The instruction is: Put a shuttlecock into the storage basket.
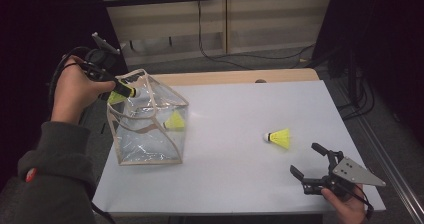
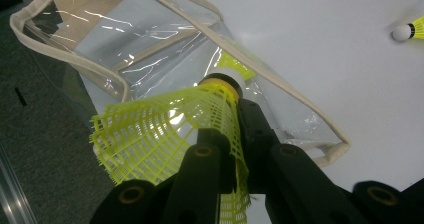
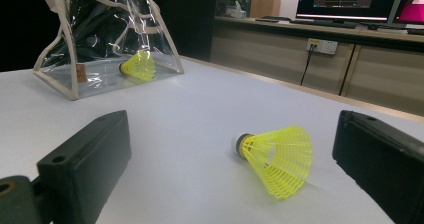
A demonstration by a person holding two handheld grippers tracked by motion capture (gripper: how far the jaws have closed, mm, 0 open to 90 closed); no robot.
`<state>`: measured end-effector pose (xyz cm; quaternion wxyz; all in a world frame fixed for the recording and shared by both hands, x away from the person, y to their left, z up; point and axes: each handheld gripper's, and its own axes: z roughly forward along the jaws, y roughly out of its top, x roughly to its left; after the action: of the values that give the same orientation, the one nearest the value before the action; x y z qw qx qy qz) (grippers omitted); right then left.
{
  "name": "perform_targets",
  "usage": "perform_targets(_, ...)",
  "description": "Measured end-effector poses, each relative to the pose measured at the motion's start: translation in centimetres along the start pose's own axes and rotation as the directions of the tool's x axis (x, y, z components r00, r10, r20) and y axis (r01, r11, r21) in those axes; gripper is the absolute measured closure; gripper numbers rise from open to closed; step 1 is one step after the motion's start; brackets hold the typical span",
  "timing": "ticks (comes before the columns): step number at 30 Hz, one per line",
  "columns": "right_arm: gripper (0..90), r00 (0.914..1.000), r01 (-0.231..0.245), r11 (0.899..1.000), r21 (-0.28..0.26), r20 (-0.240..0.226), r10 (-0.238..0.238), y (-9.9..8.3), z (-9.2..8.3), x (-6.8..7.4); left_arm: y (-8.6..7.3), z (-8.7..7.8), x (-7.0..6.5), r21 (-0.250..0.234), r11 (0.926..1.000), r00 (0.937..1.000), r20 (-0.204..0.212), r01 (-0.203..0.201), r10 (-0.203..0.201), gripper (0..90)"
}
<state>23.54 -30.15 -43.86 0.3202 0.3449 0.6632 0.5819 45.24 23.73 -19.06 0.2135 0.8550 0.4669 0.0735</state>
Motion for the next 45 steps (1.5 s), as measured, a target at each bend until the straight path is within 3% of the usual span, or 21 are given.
perform_targets(16, 2.0, 1.0, 0.0, 1.0, -0.001, -0.002, 0.0, 0.0, 0.1, 0.0, 0.0, 1.0, 0.4, 0.004, 0.9998, 0.9995, -0.021, 0.022, -0.022, 86.7)
perform_targets(18, 1.9, 1.0, -0.002, 1.0, -0.002, -0.002, 0.002, 0.0, 0.1, 0.1, 0.1, 1.0, 0.4, 0.008, 0.9999, 0.9997, -0.023, 0.008, -0.008, 86.7)
perform_targets(21, 2.0, 1.0, 0.0, 1.0, 0.0, -0.003, 0.0, 0.0, 0.0, 0.0, 0.1, 1.3, 0.3, 0.011, 0.9996, 0.9993, -0.028, 0.026, -0.026, 86.6)
perform_targets(27, 2.0, 1.0, 0.004, 1.0, -0.001, -0.003, -0.004, 0.0, 0.0, 0.0, 0.3, 1.8, 0.5, 0.021, 0.9997, 0.999, -0.041, 0.016, -0.015, 86.6)
perform_targets(33, 2.0, 1.0, 0.004, 1.0, 0.0, -0.002, -0.004, 0.0, 0.0, 0.0, 0.1, 2.5, 0.7, 0.022, 0.9986, 0.998, -0.043, 0.047, -0.046, 86.6)
perform_targets(38, 2.0, 1.0, 0.003, 1.0, 0.0, -0.004, -0.003, 0.0, 0.0, 0.0, 0.1, 3.0, 1.0, 0.028, 0.999, 0.998, -0.053, 0.036, -0.034, 86.6)
perform_targets(45, 2.0, 1.0, 0.002, 1.0, 0.001, -0.003, -0.002, 0.0, 0.0, 0.0, 0.0, 3.6, 1.1, 0.022, 0.9978, 0.9963, -0.059, 0.063, -0.062, 86.6)
